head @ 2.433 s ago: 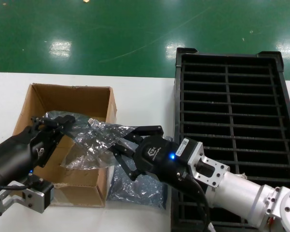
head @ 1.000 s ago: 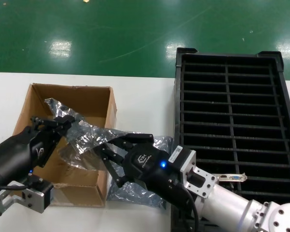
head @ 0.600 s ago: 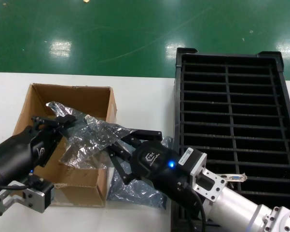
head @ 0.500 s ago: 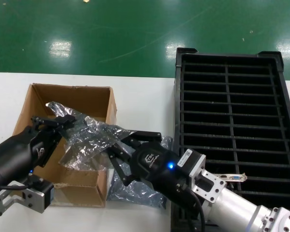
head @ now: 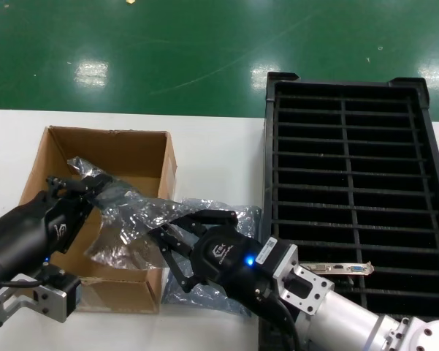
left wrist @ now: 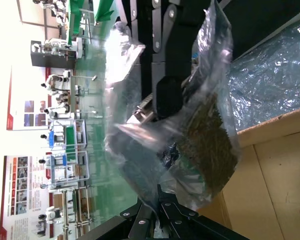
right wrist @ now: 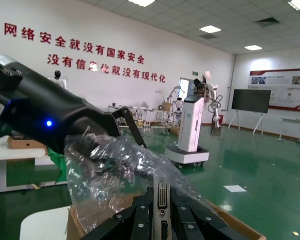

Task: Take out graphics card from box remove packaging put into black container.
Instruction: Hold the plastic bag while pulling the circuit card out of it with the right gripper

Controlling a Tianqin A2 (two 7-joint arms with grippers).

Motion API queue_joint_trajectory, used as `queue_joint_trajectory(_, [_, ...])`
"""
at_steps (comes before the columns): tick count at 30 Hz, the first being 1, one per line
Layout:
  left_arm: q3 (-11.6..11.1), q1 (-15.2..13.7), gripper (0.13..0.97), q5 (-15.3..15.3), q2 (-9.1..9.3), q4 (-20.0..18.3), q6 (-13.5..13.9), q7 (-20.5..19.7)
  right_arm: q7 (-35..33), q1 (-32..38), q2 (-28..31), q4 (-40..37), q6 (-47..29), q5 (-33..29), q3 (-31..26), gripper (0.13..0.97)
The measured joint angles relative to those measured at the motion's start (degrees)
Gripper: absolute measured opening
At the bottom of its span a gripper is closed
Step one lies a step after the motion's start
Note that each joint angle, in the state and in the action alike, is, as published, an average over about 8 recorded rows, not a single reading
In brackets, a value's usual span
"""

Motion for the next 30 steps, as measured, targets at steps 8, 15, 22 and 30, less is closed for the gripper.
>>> queue_joint_trajectory(8, [0.0,0.0,0.139,0.0,0.0,0.0,0.0,0.0,-0.2,0.3,-0.3,-0.7,0.6,-0.6,-0.3,0.188])
queue_joint_trajectory(15, [0.0,0.0,0.139,0.0,0.0,0.0,0.0,0.0,0.1,0.4,-0.3,-0.6,0.9,-1.1,-0.7,0.188])
queue_joint_trajectory(22, [0.0,0.0,0.139,0.0,0.0,0.0,0.0,0.0,1.1,1.0,-0.4,-0.7,1.2,-1.6,-1.2,0.188])
queue_joint_trajectory(30, [0.0,0.0,0.139,0.0,0.0,0.0,0.0,0.0,4.0,3.0,-0.8,-2.1,1.6,-2.9,-2.4,0.231])
